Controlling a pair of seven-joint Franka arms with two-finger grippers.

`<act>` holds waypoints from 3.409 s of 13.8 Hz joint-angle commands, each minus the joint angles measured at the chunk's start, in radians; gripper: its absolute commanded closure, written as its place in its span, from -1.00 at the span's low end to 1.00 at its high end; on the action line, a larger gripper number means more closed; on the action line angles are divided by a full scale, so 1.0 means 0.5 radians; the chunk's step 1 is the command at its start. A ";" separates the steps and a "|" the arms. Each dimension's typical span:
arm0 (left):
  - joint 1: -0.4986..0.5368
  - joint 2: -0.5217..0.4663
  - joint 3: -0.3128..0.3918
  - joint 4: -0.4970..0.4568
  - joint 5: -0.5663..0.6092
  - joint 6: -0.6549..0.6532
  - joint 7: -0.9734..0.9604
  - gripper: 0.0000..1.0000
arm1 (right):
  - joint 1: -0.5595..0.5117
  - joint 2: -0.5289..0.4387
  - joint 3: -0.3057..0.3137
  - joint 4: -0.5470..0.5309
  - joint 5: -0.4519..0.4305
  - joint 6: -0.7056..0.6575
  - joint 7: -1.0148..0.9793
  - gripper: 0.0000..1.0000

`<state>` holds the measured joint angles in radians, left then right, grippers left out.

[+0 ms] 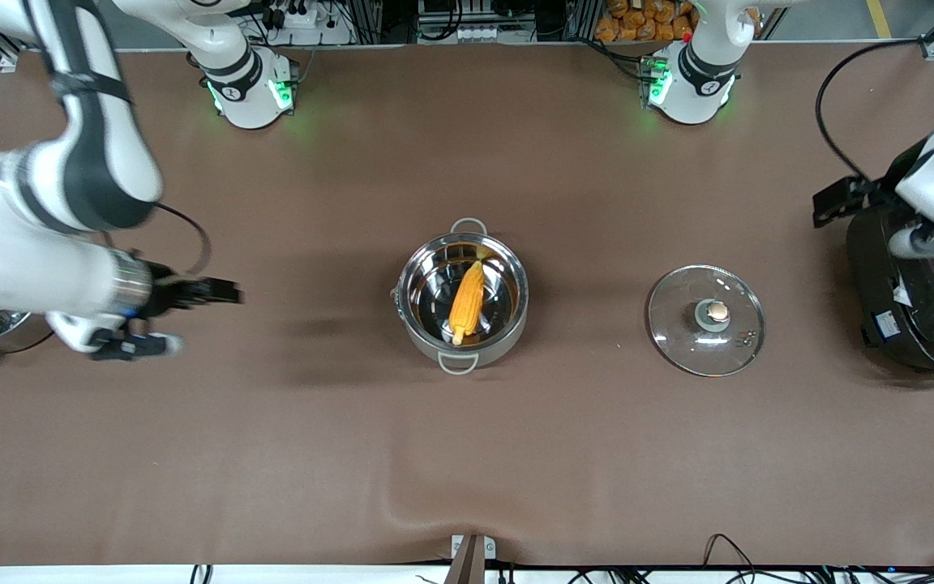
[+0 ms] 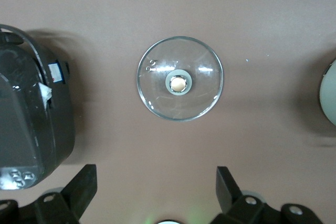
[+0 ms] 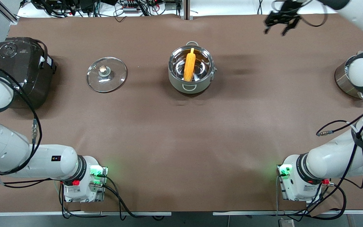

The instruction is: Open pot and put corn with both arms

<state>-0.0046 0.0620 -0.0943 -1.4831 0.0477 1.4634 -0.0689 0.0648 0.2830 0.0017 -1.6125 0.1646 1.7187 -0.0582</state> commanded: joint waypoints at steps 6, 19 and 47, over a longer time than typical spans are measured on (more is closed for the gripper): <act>-0.009 -0.100 0.005 -0.022 -0.040 -0.040 0.024 -1.00 | -0.157 -0.502 -0.141 -0.079 -0.283 -0.277 -0.292 -1.00; -0.006 -0.081 0.005 -0.022 -0.043 -0.031 0.027 -1.00 | -0.176 -0.523 -0.089 0.215 -0.314 -0.547 -0.049 -1.00; -0.009 -0.063 0.008 -0.016 -0.092 0.061 -0.194 -1.00 | -0.182 -0.529 -0.111 0.209 -0.317 -0.575 -0.062 -1.00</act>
<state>-0.0098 0.0316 -0.0910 -1.4972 0.0065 1.4905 -0.1563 -0.0153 0.0333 -0.0629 -1.5082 0.0194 1.4421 -0.1016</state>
